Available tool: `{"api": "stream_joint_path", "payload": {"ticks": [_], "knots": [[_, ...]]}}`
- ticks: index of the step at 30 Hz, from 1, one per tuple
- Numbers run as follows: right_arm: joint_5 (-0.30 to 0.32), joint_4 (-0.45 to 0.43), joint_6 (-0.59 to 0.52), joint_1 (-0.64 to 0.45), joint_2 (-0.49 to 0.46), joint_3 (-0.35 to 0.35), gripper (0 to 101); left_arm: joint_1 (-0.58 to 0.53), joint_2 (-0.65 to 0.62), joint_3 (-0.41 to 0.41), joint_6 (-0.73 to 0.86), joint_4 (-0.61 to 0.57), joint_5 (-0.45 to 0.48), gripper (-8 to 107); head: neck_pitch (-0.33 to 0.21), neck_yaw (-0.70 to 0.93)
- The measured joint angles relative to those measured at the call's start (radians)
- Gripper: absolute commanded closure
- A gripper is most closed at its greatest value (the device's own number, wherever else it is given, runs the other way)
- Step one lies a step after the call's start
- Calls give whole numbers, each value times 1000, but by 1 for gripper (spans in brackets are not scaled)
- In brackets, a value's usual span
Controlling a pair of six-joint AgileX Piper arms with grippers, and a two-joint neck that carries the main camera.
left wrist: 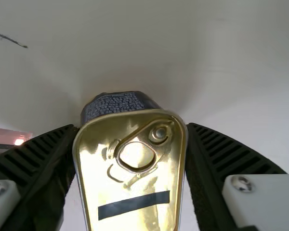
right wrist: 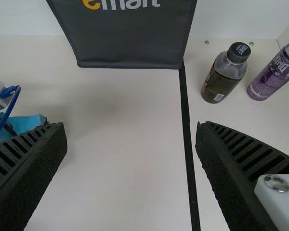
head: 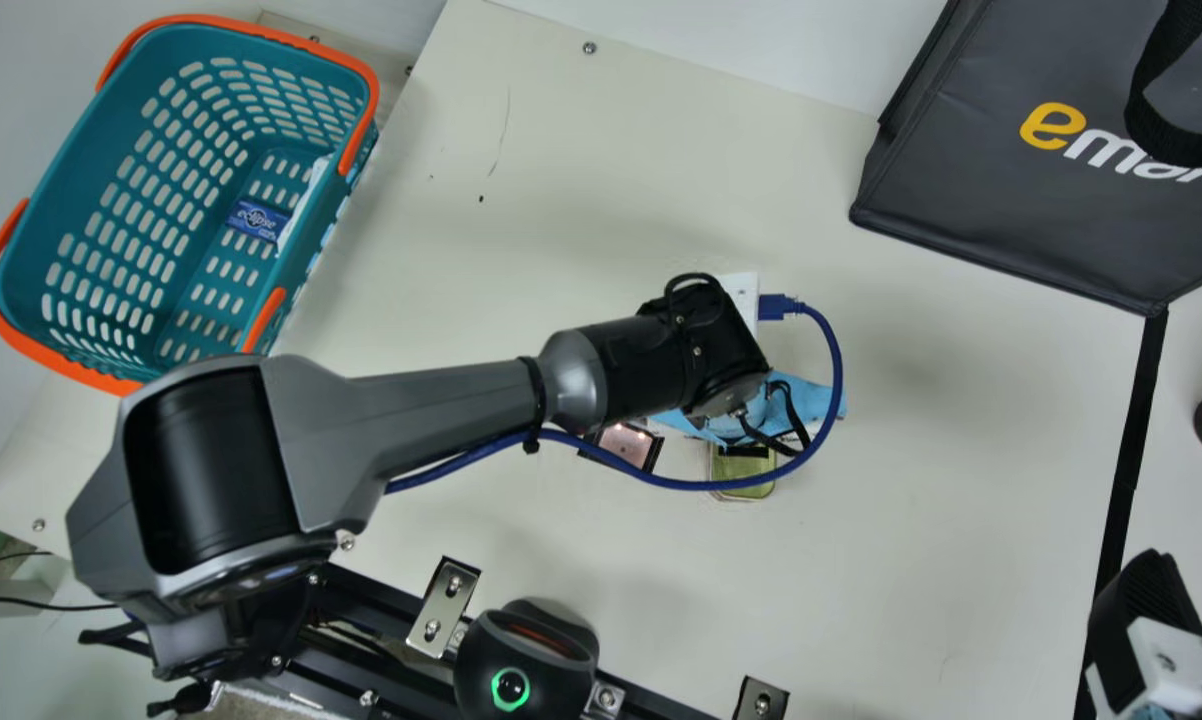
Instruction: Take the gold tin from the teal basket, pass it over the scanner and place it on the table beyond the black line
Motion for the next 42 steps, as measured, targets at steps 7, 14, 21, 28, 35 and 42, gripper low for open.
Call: {"api": "stream_joint_path", "payload": {"ticks": [7, 14, 21, 28, 35, 42], "knots": [[0, 0, 0, 0, 0, 0, 6, 14, -19, 27, 16, -32, -52, 9, 0, -2], [0, 0, 0, 0, 0, 0, 6, 56, -88, 83, 102, -104, -104, 9, 0, 0], [0, 0, 0, 0, 0, 0, 6, 116, -211, 179, 260, -187, -153, 9, 0, 0], [0, 0, 0, 0, 0, 0, 6, 193, -385, 316, 461, -273, -162, 9, 0, 0], [0, 0, 0, 0, 0, 0, 6, 321, -585, 456, 688, -365, -108, 9, 0, 0], [0, 0, 0, 0, 0, 0, 6, 489, -787, 558, 882, -387, -13, 9, 0, 0]]}}
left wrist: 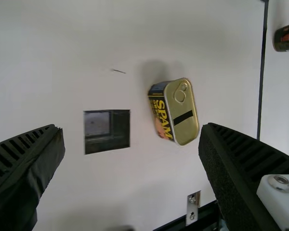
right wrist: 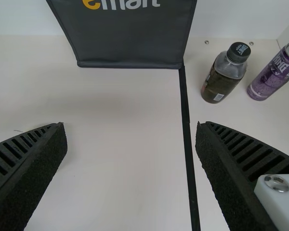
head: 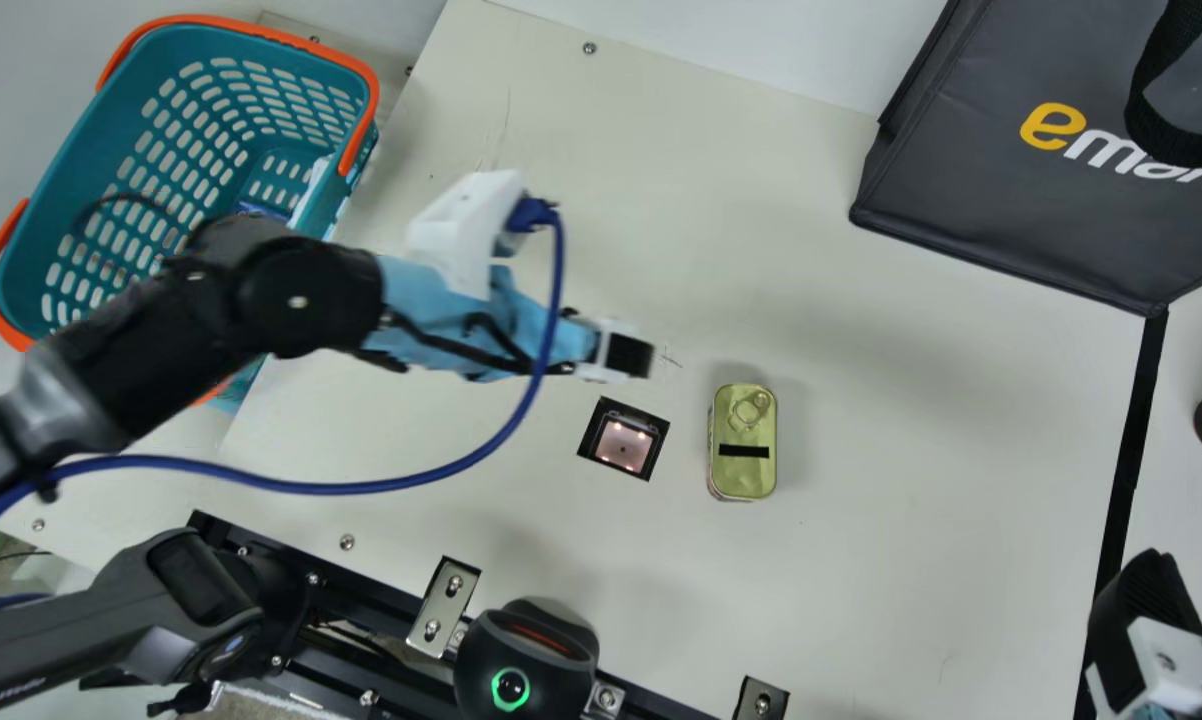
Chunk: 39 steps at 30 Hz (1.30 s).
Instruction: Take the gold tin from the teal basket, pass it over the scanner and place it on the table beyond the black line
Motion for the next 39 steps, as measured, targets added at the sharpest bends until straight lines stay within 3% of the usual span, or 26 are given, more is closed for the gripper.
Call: {"api": "stream_joint_path", "payload": {"ticks": [7, 16, 26, 39], "knots": [[0, 0, 0, 0, 0, 0, 6, 180, -165, 39, 132, 53, 75, 9, 0, 0], [0, 0, 0, 0, 0, 0, 6, 340, -328, 37, 189, 194, 142, 9, 0, 0], [0, 0, 0, 0, 0, 0, 6, 354, -368, 35, 191, 245, 154, 9, 0, -15], [0, 0, 0, 0, 0, 0, 6, 354, -368, 35, 191, 245, 154, 9, 0, -305]]}}
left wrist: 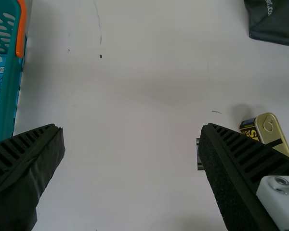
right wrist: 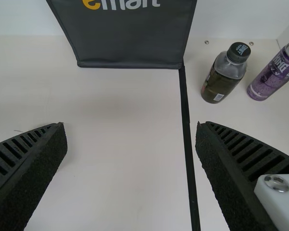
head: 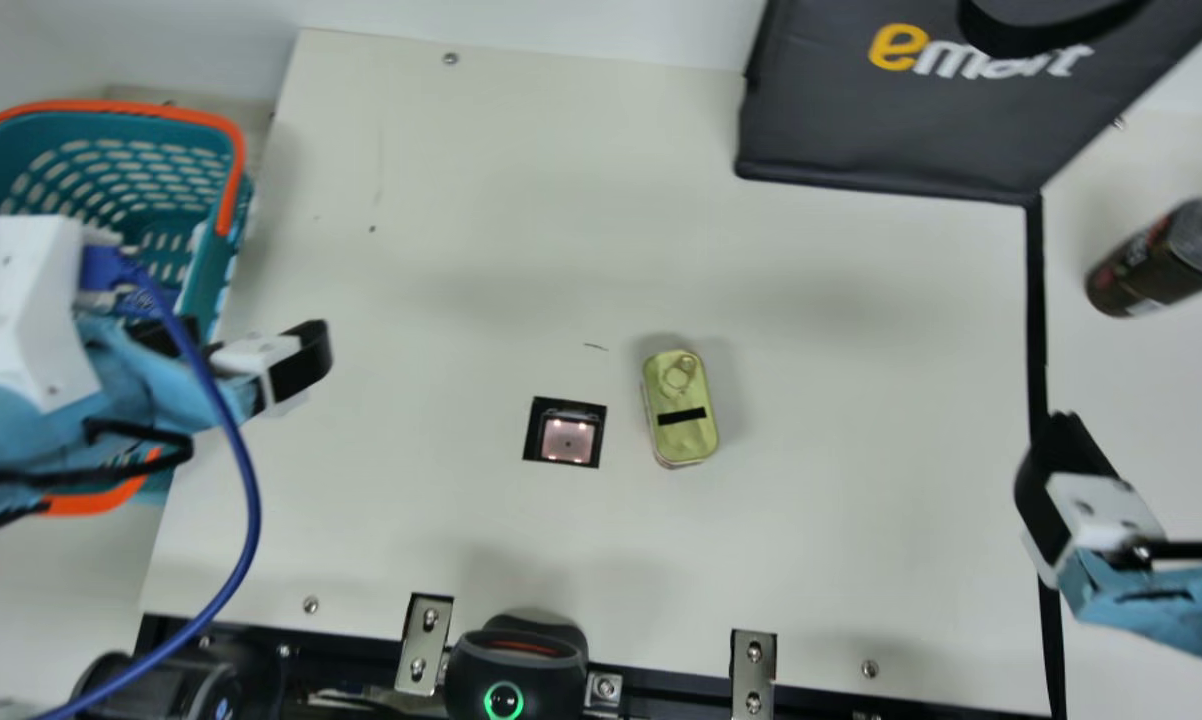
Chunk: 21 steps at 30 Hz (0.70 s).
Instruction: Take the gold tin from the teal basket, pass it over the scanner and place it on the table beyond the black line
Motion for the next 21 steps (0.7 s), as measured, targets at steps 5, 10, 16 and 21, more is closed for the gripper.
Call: {"api": "stream_joint_path", "payload": {"ticks": [5, 10, 16, 21], "knots": [[-3, 4, 0, 20, 13, 1, 6, 0, 0, 0, 0, 0, 0, 9, 0, -40], [-8, 36, -26, 81, 52, 7, 6, 0, 0, 0, 0, 0, 0, 9, 0, -41], [-10, 83, -83, 156, 107, 15, 6, 0, 0, 0, 0, 0, 0, 9, 0, -41], [-8, 134, -132, 177, 159, 22, 6, 0, 0, 0, 0, 0, 0, 9, 2, -41]]}}
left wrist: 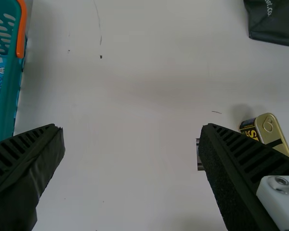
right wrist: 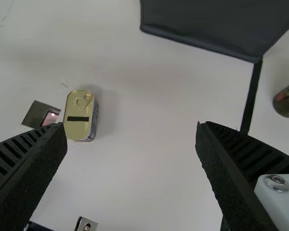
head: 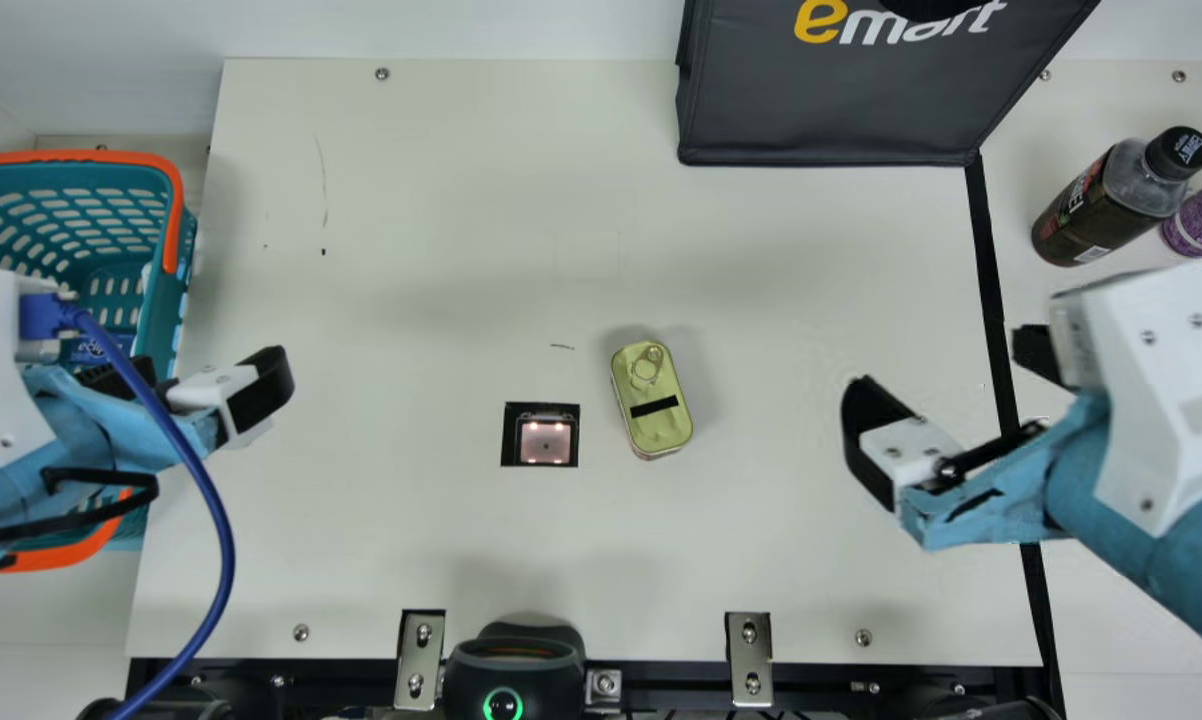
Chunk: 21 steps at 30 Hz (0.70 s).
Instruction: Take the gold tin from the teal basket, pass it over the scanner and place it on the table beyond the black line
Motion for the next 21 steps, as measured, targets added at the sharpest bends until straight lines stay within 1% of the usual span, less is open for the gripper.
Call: {"api": "stream_joint_path", "payload": {"ticks": [4, 8, 13, 17, 21], "knots": [[-1, 30, -13, 1, 54, 5, 6, 0, 0, 0, 0, 0, 0, 9, -2, 0], [-16, 25, 21, 31, 112, 12, 6, 0, 0, 0, 0, 0, 0, 9, -2, 0], [-55, -10, 106, 96, 182, 24, 6, 0, 0, 0, 0, 0, 0, 9, -2, 0], [-92, -44, 193, 166, 235, 32, 6, 0, 0, 0, 0, 0, 0, 9, -2, 0], [-117, -79, 286, 235, 289, 34, 6, 0, 0, 0, 0, 0, 0, 9, -2, 2]]}}
